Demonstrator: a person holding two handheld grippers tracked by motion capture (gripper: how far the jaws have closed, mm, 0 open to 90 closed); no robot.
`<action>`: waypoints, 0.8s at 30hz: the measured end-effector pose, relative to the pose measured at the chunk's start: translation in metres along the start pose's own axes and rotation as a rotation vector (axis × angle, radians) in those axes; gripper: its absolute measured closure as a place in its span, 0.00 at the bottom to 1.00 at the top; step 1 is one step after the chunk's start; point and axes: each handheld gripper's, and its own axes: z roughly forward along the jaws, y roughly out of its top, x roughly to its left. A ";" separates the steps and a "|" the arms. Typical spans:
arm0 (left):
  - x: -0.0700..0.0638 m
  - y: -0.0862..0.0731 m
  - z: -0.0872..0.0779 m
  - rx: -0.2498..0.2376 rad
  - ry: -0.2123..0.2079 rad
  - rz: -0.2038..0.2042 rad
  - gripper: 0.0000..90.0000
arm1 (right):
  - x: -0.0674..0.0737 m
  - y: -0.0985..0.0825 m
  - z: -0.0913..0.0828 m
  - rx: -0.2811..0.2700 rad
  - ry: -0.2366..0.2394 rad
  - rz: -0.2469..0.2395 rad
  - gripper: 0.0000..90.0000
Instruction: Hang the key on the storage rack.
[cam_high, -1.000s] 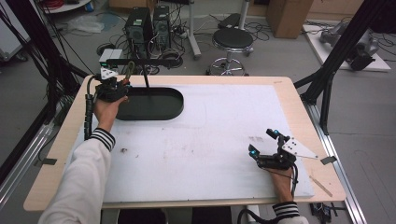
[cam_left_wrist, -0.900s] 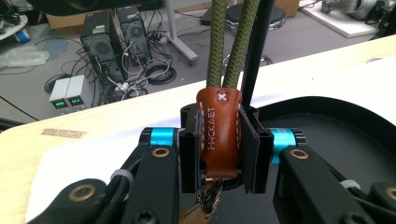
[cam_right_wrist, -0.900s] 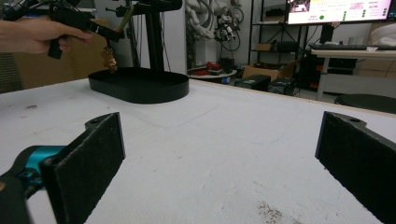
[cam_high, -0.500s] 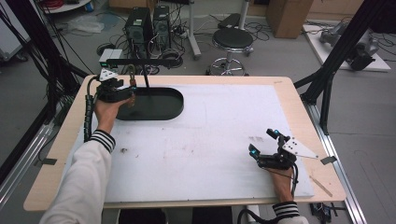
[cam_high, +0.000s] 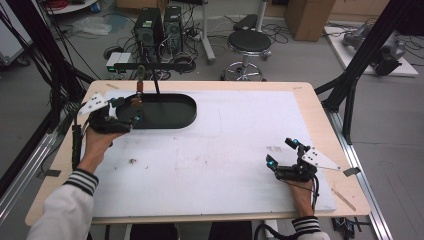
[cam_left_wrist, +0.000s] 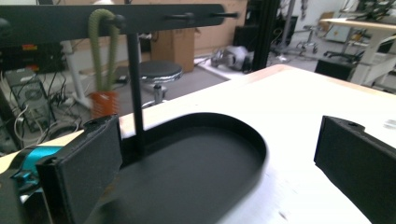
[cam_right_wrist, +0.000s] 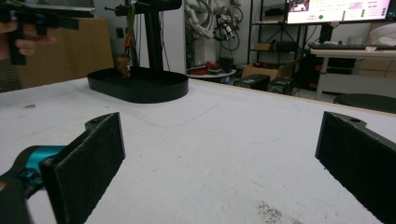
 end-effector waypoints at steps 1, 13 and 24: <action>-0.004 -0.006 -0.007 -0.010 -0.008 0.004 0.02 | 0.000 0.000 0.000 0.001 -0.001 -0.001 0.00; -0.033 -0.069 -0.086 -0.058 0.013 -0.005 0.02 | 0.002 0.000 0.000 0.005 -0.013 -0.013 0.00; -0.047 -0.090 -0.105 -0.149 0.030 0.007 0.02 | 0.002 0.000 0.001 0.003 -0.013 -0.016 0.00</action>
